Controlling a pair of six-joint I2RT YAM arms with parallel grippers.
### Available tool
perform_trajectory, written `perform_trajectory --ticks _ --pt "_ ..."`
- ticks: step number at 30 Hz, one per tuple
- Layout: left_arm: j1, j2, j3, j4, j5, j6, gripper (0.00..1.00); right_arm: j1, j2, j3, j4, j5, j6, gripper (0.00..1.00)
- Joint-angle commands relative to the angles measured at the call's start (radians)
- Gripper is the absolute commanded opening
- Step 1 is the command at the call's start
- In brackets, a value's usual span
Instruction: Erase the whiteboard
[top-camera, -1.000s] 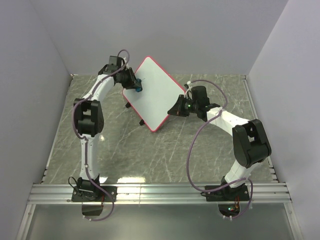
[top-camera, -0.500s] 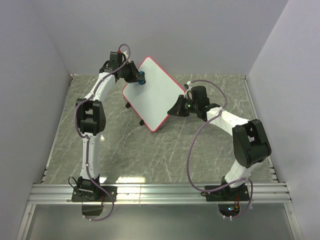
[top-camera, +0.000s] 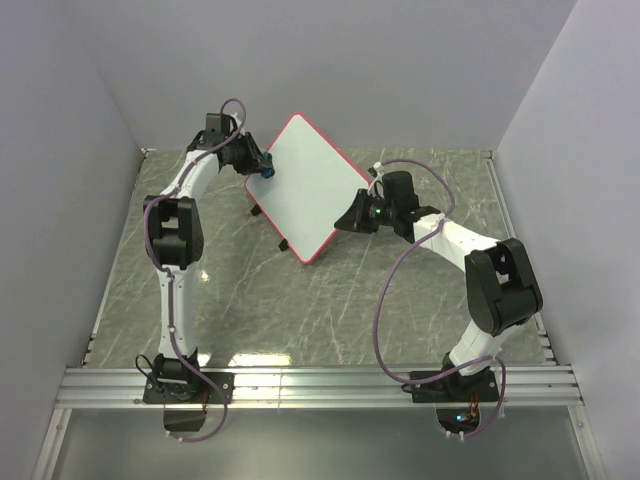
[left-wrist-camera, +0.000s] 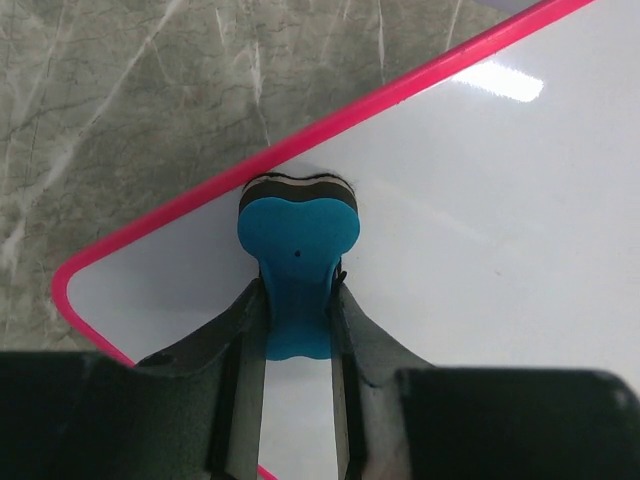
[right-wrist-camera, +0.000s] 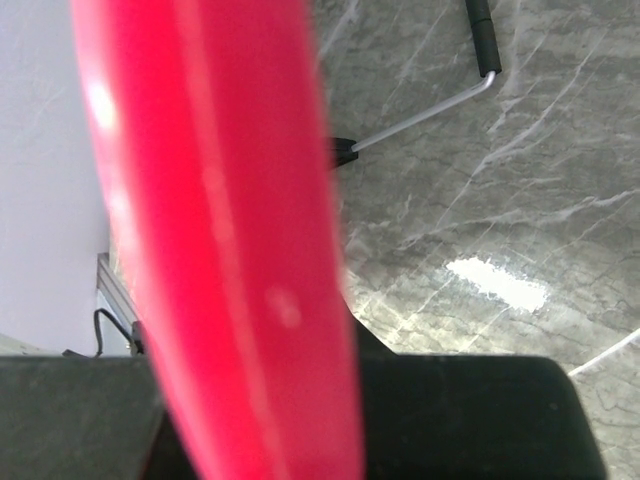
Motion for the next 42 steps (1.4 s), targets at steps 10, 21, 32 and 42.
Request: perform_trajectory --ticks 10,21,32,42 --pt "-0.160 0.002 0.118 0.096 0.113 -0.041 0.00 0.080 0.061 -0.018 -0.343 -0.060 -0.269 0.00" --pt "-0.127 -0.006 0.005 -0.021 -0.020 0.049 0.00 0.079 0.075 0.054 -0.360 -0.071 -0.257 0.00" --pt "-0.319 -0.136 -0.184 0.042 0.116 0.045 0.00 0.079 0.139 0.173 -0.371 -0.097 -0.240 0.00" --pt "-0.334 -0.140 -0.181 0.028 0.115 0.000 0.00 0.077 0.118 0.143 -0.348 -0.086 -0.233 0.00"
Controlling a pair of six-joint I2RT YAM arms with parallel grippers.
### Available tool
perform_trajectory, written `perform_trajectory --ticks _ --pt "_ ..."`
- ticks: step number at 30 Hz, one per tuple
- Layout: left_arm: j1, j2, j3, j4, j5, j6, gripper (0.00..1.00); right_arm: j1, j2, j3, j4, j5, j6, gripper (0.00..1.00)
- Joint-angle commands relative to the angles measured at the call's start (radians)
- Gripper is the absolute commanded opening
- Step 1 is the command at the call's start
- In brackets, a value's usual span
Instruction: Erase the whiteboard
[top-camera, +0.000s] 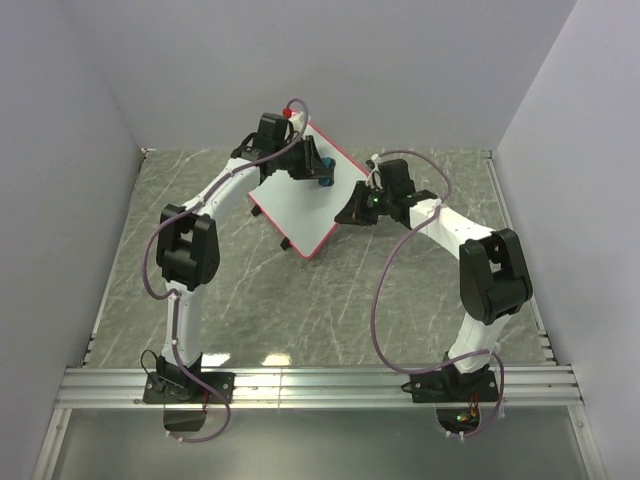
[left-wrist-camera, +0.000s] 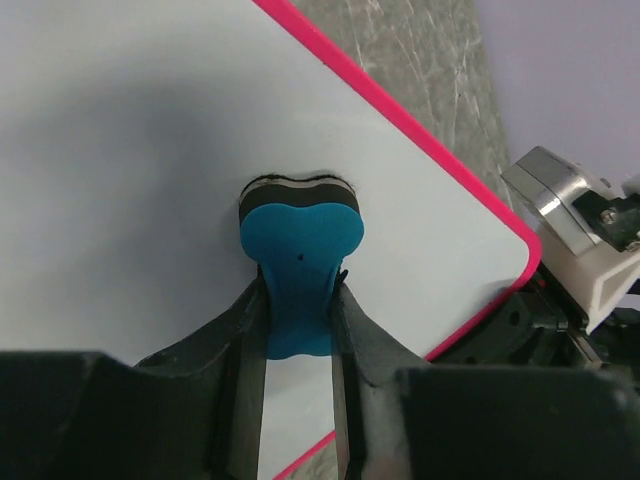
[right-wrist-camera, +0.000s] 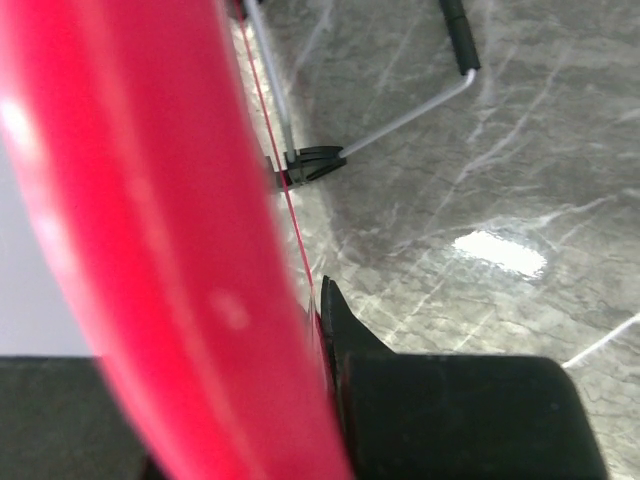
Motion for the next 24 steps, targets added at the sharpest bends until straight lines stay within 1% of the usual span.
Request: perform_trajectory --ticks 1,5,12,15,19,21,22,23,24 --pt "-0.027 0.075 -0.022 -0.068 0.034 -0.035 0.00 0.087 0.022 -0.044 -0.167 -0.091 -0.227 0.00" --pt "0.062 0.096 0.001 -0.107 -0.034 -0.042 0.00 0.088 -0.001 -0.075 -0.164 -0.077 -0.227 0.00" --pt "0.220 0.050 -0.049 -0.160 -0.189 -0.044 0.00 0.085 -0.025 -0.087 -0.142 -0.080 -0.204 0.00" --pt "0.259 0.027 -0.086 -0.173 -0.219 -0.029 0.00 0.085 -0.026 -0.078 -0.145 -0.082 -0.199 0.00" --pt "0.271 -0.019 -0.147 -0.158 -0.230 -0.012 0.00 0.083 -0.014 -0.064 -0.162 -0.068 -0.190 0.00" --pt "0.270 -0.032 -0.178 -0.141 -0.223 -0.013 0.00 0.087 -0.011 -0.061 -0.161 -0.068 -0.187 0.05" --pt "0.270 -0.043 -0.189 -0.135 -0.224 -0.016 0.00 0.085 -0.011 -0.061 -0.159 -0.065 -0.184 0.09" --pt "0.270 -0.048 -0.195 -0.130 -0.221 -0.018 0.00 0.085 -0.014 -0.063 -0.158 -0.063 -0.179 0.19" --pt "0.270 -0.051 -0.207 -0.124 -0.219 -0.016 0.00 0.085 -0.015 -0.063 -0.155 -0.059 -0.178 0.23"
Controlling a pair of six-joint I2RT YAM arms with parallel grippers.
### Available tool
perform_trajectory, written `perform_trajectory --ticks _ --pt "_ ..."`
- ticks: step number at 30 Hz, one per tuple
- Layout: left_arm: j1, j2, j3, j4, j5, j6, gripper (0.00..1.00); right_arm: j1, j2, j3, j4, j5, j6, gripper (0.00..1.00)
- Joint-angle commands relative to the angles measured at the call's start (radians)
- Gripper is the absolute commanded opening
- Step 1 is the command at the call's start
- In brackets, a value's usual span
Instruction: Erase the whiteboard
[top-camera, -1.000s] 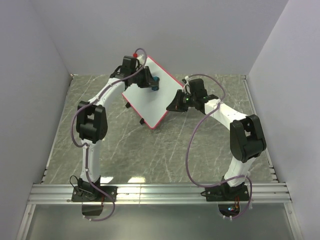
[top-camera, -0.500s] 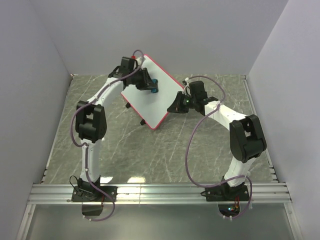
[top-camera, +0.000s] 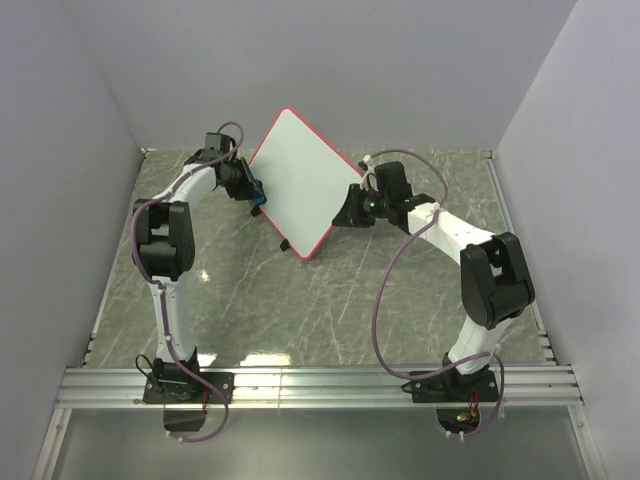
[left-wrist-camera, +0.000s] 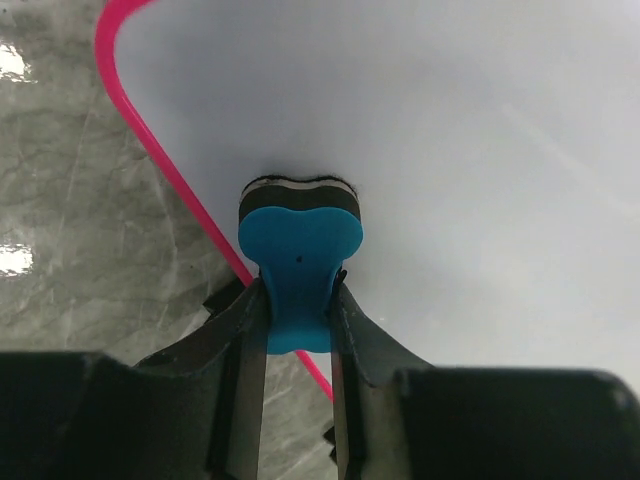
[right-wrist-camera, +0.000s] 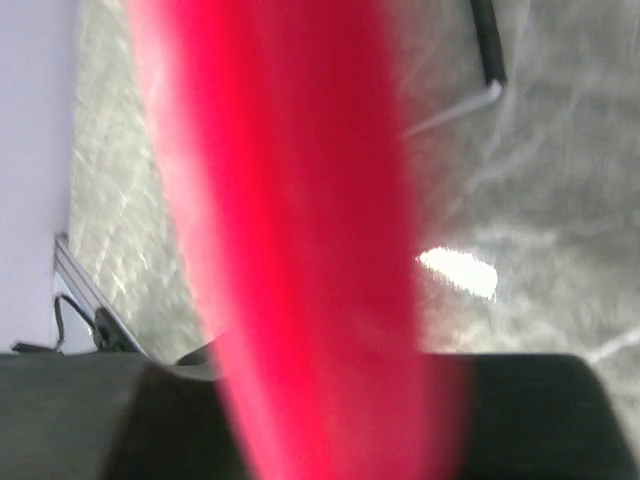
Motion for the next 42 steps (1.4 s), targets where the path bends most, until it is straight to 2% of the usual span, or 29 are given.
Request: perform_trajectory --ticks 1,7,9,15,21,29,42 --pt "-0.022 -0.079 -0.028 0.012 0.002 0.017 0.00 0.058 0.016 -0.022 -0.213 -0.066 -0.070 0.25" --pt "-0.021 -0.091 -0.032 0.008 -0.001 0.028 0.00 0.058 0.017 -0.009 -0.219 -0.060 -0.068 0.43" --pt "-0.018 -0.093 -0.027 0.009 -0.001 0.031 0.00 0.058 0.016 -0.009 -0.219 -0.057 -0.066 0.51" --pt "-0.016 -0.088 -0.019 0.008 0.000 0.028 0.00 0.058 -0.012 -0.017 -0.230 -0.033 -0.074 0.56" --pt "-0.016 -0.091 -0.015 0.008 -0.001 0.028 0.00 0.052 -0.072 -0.060 -0.240 0.009 -0.074 0.73" --pt "-0.013 -0.096 -0.021 0.009 -0.004 0.030 0.00 0.035 -0.144 -0.154 -0.194 0.000 -0.036 0.74" --pt "0.001 -0.193 -0.030 0.025 -0.014 0.040 0.00 -0.001 -0.361 -0.190 -0.315 0.083 -0.074 0.75"
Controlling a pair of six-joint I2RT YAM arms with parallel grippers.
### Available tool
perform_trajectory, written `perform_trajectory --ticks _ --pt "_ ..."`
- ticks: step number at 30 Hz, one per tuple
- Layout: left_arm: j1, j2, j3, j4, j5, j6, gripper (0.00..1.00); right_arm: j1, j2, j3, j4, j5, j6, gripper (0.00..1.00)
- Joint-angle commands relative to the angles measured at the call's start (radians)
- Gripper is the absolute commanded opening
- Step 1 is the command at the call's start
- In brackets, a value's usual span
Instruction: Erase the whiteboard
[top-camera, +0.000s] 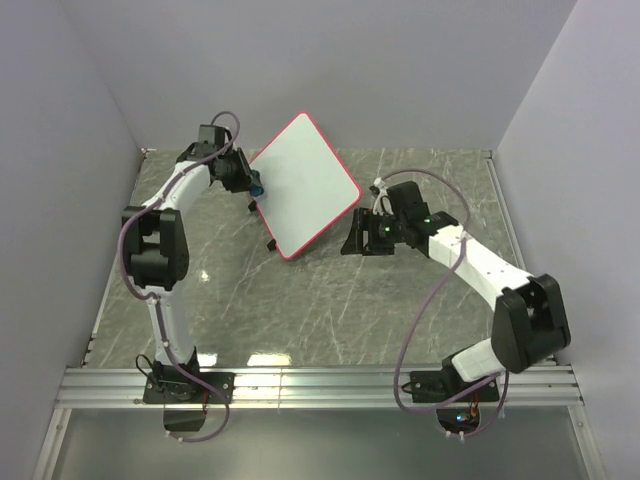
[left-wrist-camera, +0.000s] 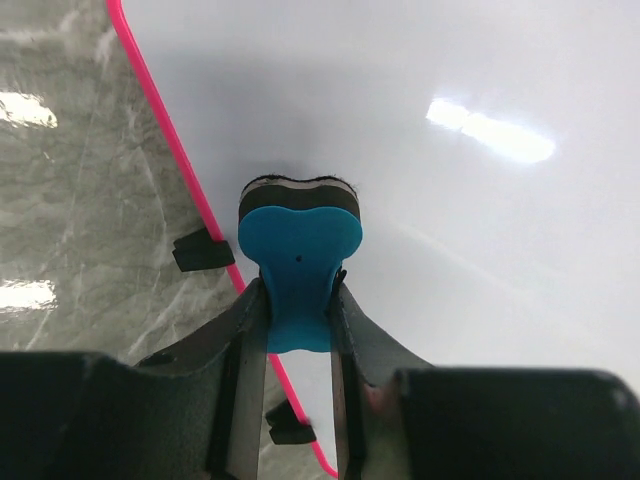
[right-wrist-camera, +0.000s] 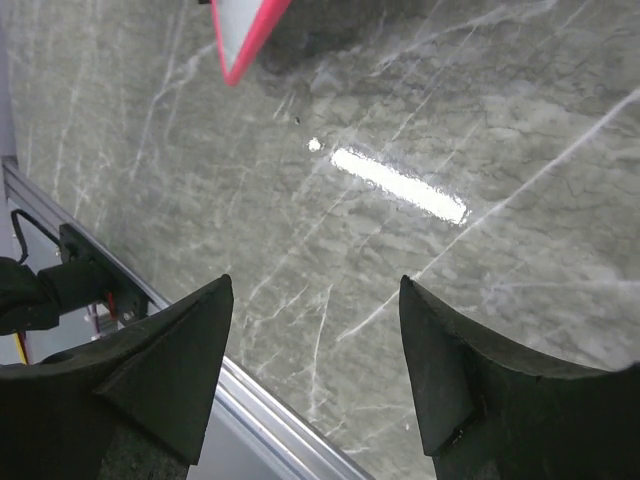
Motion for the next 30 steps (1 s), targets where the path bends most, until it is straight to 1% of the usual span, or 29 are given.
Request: perform_trajectory --ticks 1,5,9,14,15,20,22,23,24,26,27,29,30 --pt "0.006 -0.080 0.014 0.021 0.004 0.017 0.00 -0.033 -0.101 -0.032 -0.045 0.026 -0.014 0.75" --pt "0.012 -0.100 0.026 -0.032 -0.031 0.017 0.00 -0.076 -0.182 -0.046 -0.086 0.043 -0.014 0.74" --pt "0.028 -0.191 -0.087 -0.059 -0.077 0.012 0.00 -0.109 -0.289 -0.056 -0.147 0.136 0.000 0.73" --pt "0.029 -0.308 -0.280 -0.122 -0.229 -0.011 0.00 -0.133 -0.412 -0.074 -0.196 0.240 0.003 0.73" --pt "0.031 -0.336 -0.303 -0.130 -0.241 -0.011 0.00 -0.136 -0.429 -0.080 -0.204 0.254 0.003 0.73" --pt "0.031 -0.382 -0.451 -0.141 -0.286 0.018 0.00 -0.160 -0.506 -0.140 -0.200 0.256 0.014 0.74" --pt "0.029 -0.390 -0.471 -0.139 -0.287 0.024 0.00 -0.169 -0.520 -0.166 -0.190 0.247 0.024 0.74" --pt "0.031 -0.390 -0.481 -0.139 -0.286 0.027 0.02 -0.174 -0.533 -0.175 -0.187 0.241 0.028 0.74" --pt "0.031 -0.391 -0.483 -0.141 -0.286 0.029 0.14 -0.177 -0.540 -0.181 -0.180 0.236 0.028 0.74" --pt "0.031 -0.393 -0.485 -0.141 -0.287 0.029 0.22 -0.182 -0.549 -0.194 -0.181 0.234 0.026 0.74" --pt "0.031 -0.393 -0.485 -0.141 -0.286 0.026 0.32 -0.185 -0.550 -0.195 -0.183 0.234 0.025 0.75" --pt "0.031 -0.394 -0.482 -0.148 -0.313 0.023 0.39 -0.188 -0.553 -0.194 -0.189 0.234 0.014 0.75" --pt "0.031 -0.396 -0.482 -0.150 -0.314 0.023 0.49 -0.189 -0.553 -0.191 -0.192 0.233 0.009 0.75"
